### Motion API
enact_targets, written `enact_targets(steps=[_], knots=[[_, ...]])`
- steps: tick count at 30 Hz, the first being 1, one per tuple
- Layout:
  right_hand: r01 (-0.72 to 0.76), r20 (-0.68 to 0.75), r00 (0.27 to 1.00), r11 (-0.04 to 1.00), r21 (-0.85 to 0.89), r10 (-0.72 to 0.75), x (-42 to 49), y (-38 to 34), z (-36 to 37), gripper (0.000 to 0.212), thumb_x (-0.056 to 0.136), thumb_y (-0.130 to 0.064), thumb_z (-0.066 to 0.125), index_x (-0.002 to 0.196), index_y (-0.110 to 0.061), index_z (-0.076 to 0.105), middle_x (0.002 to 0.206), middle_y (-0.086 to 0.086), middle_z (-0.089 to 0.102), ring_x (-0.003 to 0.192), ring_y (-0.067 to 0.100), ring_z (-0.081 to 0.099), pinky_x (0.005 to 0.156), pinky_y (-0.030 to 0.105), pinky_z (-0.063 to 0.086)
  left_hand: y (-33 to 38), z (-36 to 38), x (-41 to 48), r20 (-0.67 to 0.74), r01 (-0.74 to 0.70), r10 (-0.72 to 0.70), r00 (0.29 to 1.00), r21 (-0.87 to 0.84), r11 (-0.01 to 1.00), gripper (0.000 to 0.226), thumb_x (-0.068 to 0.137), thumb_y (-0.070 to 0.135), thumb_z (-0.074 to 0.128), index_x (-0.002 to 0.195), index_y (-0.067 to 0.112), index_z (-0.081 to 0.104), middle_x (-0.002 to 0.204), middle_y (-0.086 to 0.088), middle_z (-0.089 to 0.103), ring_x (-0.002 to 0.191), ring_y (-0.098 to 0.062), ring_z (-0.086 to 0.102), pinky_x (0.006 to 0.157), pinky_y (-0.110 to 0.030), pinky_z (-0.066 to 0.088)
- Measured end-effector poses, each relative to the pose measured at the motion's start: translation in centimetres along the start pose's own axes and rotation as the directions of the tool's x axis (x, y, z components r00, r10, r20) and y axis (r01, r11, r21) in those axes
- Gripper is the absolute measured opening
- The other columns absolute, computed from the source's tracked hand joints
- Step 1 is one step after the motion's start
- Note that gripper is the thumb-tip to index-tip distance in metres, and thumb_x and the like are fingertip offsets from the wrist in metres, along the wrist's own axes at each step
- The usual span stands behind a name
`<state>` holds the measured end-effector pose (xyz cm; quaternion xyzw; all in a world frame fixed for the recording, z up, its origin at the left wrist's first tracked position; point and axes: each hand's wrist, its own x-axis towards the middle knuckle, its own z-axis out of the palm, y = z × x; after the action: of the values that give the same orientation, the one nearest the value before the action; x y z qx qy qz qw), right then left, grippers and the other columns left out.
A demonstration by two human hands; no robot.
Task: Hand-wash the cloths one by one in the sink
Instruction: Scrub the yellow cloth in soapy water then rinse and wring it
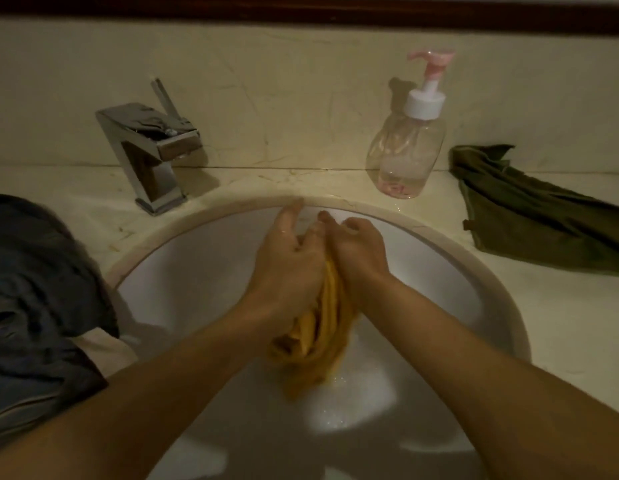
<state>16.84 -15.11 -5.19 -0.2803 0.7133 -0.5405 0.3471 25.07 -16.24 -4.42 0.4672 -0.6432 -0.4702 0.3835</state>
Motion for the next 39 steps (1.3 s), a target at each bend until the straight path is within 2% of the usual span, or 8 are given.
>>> enact_targets(steps=[6,9,12,21,25,29,33,39], knots=[[0.058,0.050,0.997,0.998,0.037,-0.060,-2.5,0.6,1.6,0.028,0.096,-0.061,0.057,0.102,-0.035,0.061,0.101,-0.007,0.069,0.097,0.019,0.067,0.096,0.045,0.055,-0.6,-2.2,2.4,-0.108,0.101,-0.104,0.989,-0.039,0.994,0.050,0.105,0.029,0.050,0.153,0.032,0.036,0.155,-0.002,0.039,0.131,-0.020,0.049,0.102,-0.032,0.047],[0.063,0.034,0.997,0.998,0.008,-0.063,-2.0,0.0,1.0,0.051,0.085,-0.066,0.062,0.122,-0.030,0.063,0.115,-0.003,0.069,0.107,0.024,0.066,0.100,0.049,0.054,-0.3,-1.8,1.3,-0.089,0.095,-0.098,0.991,-0.040,0.995,0.046,0.106,0.033,0.045,0.152,0.034,0.037,0.145,0.007,0.043,0.113,-0.009,0.054,0.088,-0.015,0.047],[-0.037,0.003,0.999,0.999,0.019,0.037,-0.2,-0.2,-0.3,0.067,0.092,-0.064,0.058,0.143,-0.021,0.053,0.136,0.004,0.063,0.121,0.029,0.061,0.107,0.051,0.049,-0.1,0.0,-0.1,-0.009,0.078,-0.079,0.997,-0.068,0.995,0.045,0.107,0.036,0.043,0.151,0.038,0.036,0.149,0.005,0.045,0.128,-0.017,0.052,0.105,-0.037,0.048],[0.035,0.052,0.998,0.999,-0.015,-0.034,-1.6,-0.1,0.8,0.057,0.087,-0.066,0.062,0.131,-0.030,0.058,0.120,-0.003,0.067,0.109,0.023,0.065,0.101,0.049,0.053,-0.3,-1.5,1.3,-0.100,0.081,-0.083,0.991,-0.025,0.996,0.037,0.106,0.030,0.045,0.144,0.031,0.047,0.128,0.007,0.053,0.088,0.003,0.052,0.067,-0.007,0.045],[-0.055,0.024,0.998,0.997,-0.045,0.057,0.2,0.1,-0.5,0.069,0.088,-0.068,0.057,0.138,-0.020,0.055,0.129,0.005,0.066,0.113,0.028,0.065,0.102,0.050,0.052,-0.2,0.4,0.1,0.010,0.073,-0.072,0.997,-0.045,0.996,0.038,0.107,0.035,0.042,0.145,0.034,0.045,0.132,0.003,0.056,0.114,-0.018,0.061,0.095,-0.036,0.055],[0.032,0.106,0.994,0.998,-0.046,-0.027,-0.9,0.7,0.8,0.047,0.089,-0.069,0.054,0.115,-0.030,0.060,0.106,-0.002,0.069,0.098,0.022,0.068,0.095,0.046,0.055,-1.3,-1.6,2.9,-0.113,0.084,-0.089,0.990,-0.050,0.995,0.034,0.104,0.027,0.051,0.138,0.025,0.051,0.120,0.004,0.056,0.090,-0.002,0.056,0.067,-0.017,0.046],[-0.022,0.250,0.967,0.989,-0.149,0.059,-0.1,-0.1,-0.2,0.055,0.088,-0.069,0.063,0.119,-0.023,0.060,0.114,0.001,0.068,0.103,0.023,0.066,0.095,0.043,0.056,-2.9,-2.8,5.0,-0.073,0.077,-0.060,0.996,0.257,0.963,0.022,0.105,0.030,0.046,0.120,0.022,0.059,0.111,0.002,0.060,0.094,-0.014,0.058,0.074,-0.030,0.046],[0.185,0.130,0.981,0.472,-0.862,-0.146,2.0,0.9,-3.0,0.053,0.098,-0.035,0.060,0.146,-0.022,0.042,0.154,0.011,0.033,0.142,0.037,0.031,0.110,0.058,0.037,-4.5,-3.9,5.2,0.098,-0.149,0.121,0.988,0.825,0.545,0.030,0.102,0.042,0.046,0.123,0.021,0.053,0.121,-0.002,0.057,0.106,-0.024,0.054,0.087,-0.043,0.049]])
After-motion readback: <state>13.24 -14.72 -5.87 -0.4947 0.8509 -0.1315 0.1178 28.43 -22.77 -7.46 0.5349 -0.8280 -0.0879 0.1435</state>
